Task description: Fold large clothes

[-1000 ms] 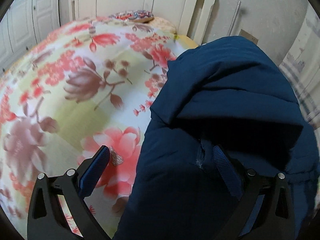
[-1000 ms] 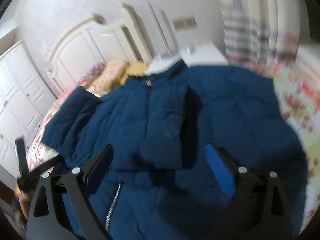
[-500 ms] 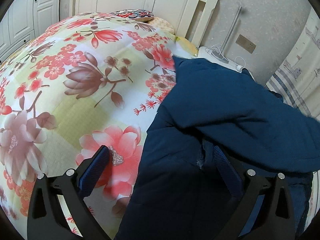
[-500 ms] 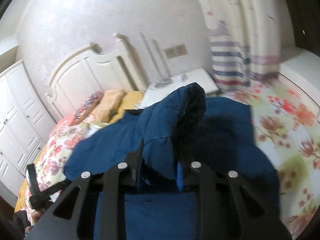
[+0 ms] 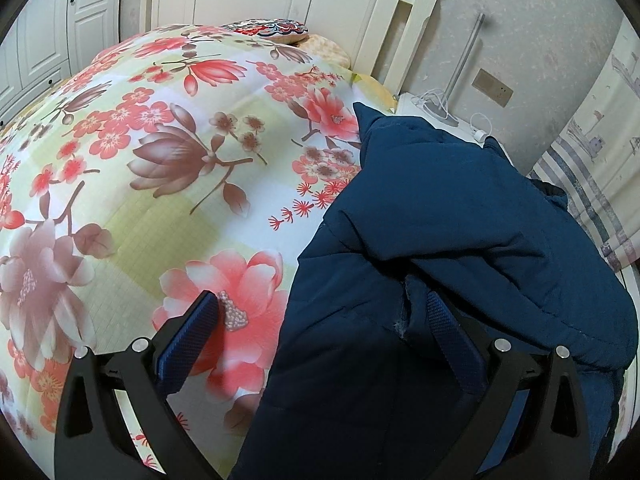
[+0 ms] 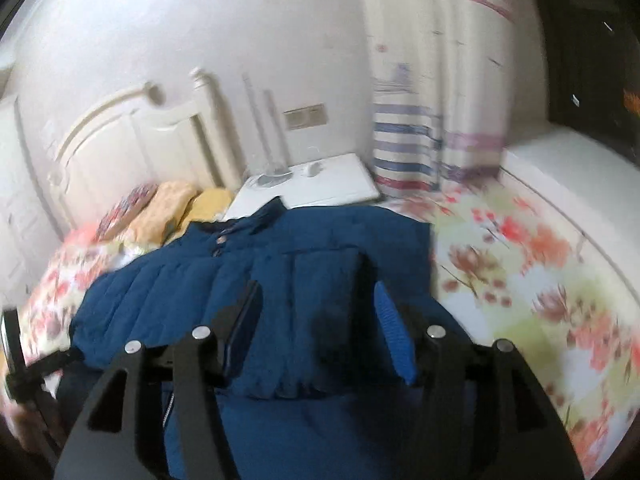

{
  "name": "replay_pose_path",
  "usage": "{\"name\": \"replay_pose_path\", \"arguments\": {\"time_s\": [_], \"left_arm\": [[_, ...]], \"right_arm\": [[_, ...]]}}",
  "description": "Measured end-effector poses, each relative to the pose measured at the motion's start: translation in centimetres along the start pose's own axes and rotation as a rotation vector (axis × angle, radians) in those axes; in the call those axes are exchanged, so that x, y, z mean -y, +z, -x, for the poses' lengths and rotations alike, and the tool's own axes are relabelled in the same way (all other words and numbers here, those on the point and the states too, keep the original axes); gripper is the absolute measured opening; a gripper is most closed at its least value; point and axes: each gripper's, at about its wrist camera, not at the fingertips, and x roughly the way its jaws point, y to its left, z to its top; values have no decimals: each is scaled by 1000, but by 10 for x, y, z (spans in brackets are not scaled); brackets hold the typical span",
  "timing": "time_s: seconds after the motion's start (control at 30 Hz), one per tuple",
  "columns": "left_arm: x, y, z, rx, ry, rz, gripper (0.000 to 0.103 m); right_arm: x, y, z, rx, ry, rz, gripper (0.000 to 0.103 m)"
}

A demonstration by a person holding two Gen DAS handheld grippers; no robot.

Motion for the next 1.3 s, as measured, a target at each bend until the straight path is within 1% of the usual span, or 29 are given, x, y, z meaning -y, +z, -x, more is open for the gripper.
{"name": "replay_pose_path", "arguments": {"time_s": [0.07,0.1,0.17,0.2,0.23,0.27,0.3,0.33,0.37,0.4,0.43,0.5,0.53,0.57,0.6,0.63,0.7,0.73,0.8,0.83,0.87,0.9,0.97,1.03,1.1,1.13,1.17,1.23,1.3], "left_arm": [[0,0,0,1,-2,2,99],[0,0,0,1,-2,2,99],[-1,0,2,6,-5,9,99],[-3,-1,6,21,-5,18,99],[-4,-2,15,53,13,26,99],[-5,-4,33,123,40,40,97],[-5,-7,52,212,53,60,97],[-3,-9,83,352,34,93,97],[3,-8,104,434,-7,101,97],[10,-6,115,468,-26,86,98],[30,2,129,504,-47,27,98],[67,15,133,485,-81,-101,99],[89,23,124,438,-106,-172,99],[105,27,113,390,-115,-216,99],[121,32,95,333,-109,-258,99],[135,36,72,273,-88,-289,99],[146,37,34,172,-35,-320,99],[147,35,13,122,1,-329,99],[138,27,-17,60,63,-345,99],[133,22,-26,59,50,-356,99],[127,21,-30,40,15,-337,99],[121,23,-29,42,-4,-312,99],[119,23,-31,36,5,-319,99],[119,22,-32,33,19,-327,99],[121,21,-35,29,35,-339,99],[122,21,-33,29,38,-341,99],[124,21,-33,28,38,-340,99],[125,22,-33,27,32,-336,99],[124,22,-33,27,24,-331,99]], "right_arm": [[-8,-1,-13,-47,-7,54,57],[-13,-9,-34,-133,-20,83,57],[-17,-23,-60,-221,-50,110,57],[-18,-29,-65,-203,-53,124,57],[-20,-30,-66,-205,-56,127,57],[-19,-29,-65,-208,-54,126,57],[-20,-32,-66,-208,-46,127,57],[-19,-34,-68,-207,-40,126,58],[-19,-36,-69,-206,-32,119,58],[-19,-37,-71,-207,-28,114,58],[-19,-36,-70,-207,-27,113,58],[-20,-37,-71,-204,-27,112,58],[-19,-35,-70,-204,-28,114,58],[-18,-35,-70,-203,-25,112,58],[-17,-35,-69,-203,-20,107,58],[-15,-32,-67,-202,-16,101,58],[-14,-29,-65,-201,-9,91,58],[-14,-29,-65,-200,-7,90,58],[-12,-29,-65,-199,3,83,59],[-11,-29,-64,-199,16,77,59],[-9,-27,-63,-202,34,65,59],[-6,-25,-60,-202,48,51,57],[0,-17,-51,-177,63,15,54],[3,-1,-40,-117,62,-11,53],[-5,15,-35,-61,53,31,53],[-13,21,-38,-54,47,84,53],[-20,25,-46,-68,35,123,53],[-27,24,-72,-140,27,156,53],[-29,7,-110,-266,-2,174,55]]}}
